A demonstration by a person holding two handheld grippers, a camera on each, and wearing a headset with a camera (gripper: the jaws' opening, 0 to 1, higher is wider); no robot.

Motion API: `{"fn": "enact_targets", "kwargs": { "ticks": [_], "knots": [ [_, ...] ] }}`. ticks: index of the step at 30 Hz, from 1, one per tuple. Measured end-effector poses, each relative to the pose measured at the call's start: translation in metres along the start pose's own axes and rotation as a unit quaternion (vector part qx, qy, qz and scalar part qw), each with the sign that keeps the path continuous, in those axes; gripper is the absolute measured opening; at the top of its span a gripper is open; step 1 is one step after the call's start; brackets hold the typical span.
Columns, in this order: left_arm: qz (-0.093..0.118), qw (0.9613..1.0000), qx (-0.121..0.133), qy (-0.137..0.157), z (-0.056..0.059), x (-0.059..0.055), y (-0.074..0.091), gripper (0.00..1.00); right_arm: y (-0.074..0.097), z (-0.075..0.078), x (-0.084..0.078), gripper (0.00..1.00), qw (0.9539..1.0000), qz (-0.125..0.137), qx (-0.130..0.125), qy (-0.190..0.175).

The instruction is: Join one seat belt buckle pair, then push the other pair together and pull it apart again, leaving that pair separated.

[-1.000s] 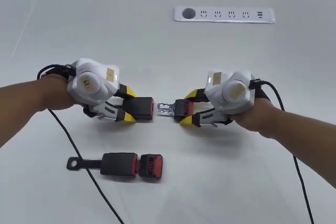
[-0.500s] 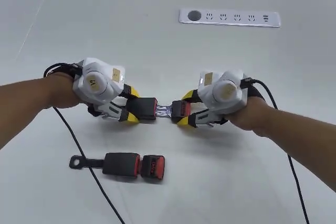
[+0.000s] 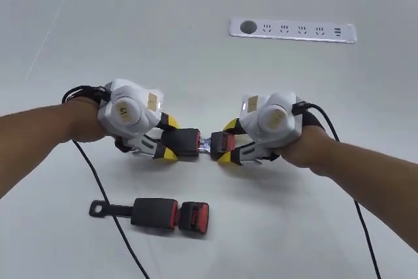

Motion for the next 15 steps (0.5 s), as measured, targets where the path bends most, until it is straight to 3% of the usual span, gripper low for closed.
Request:
{"fn": "enact_targets", "kwargs": {
  "ticks": [5,15],
  "knots": [
    [-0.006,1.0,-0.004,-0.004,-0.0009,0.0006,-0.0006,0.33,-0.0096,-0.0007,0.0094,0.34,1.0,-0.001,0.004,0.003],
    [-0.006,1.0,-0.004,-0.006,0.0028,0.0074,0.0007,0.33,-0.0091,0.0007,0.0098,0.33,0.9999,-0.007,0.01,0.006]
  ]
}}
Point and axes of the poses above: the centre of the closed fingertips' face, and the gripper's own axes: y roughly backward along the fingers, z roughly to its right, x roughly out of its top, the point moved 5 cm from there along y, roughly backward along the fingers, and after that the axes turned 5 degrees about z, right-handed, at the moved point
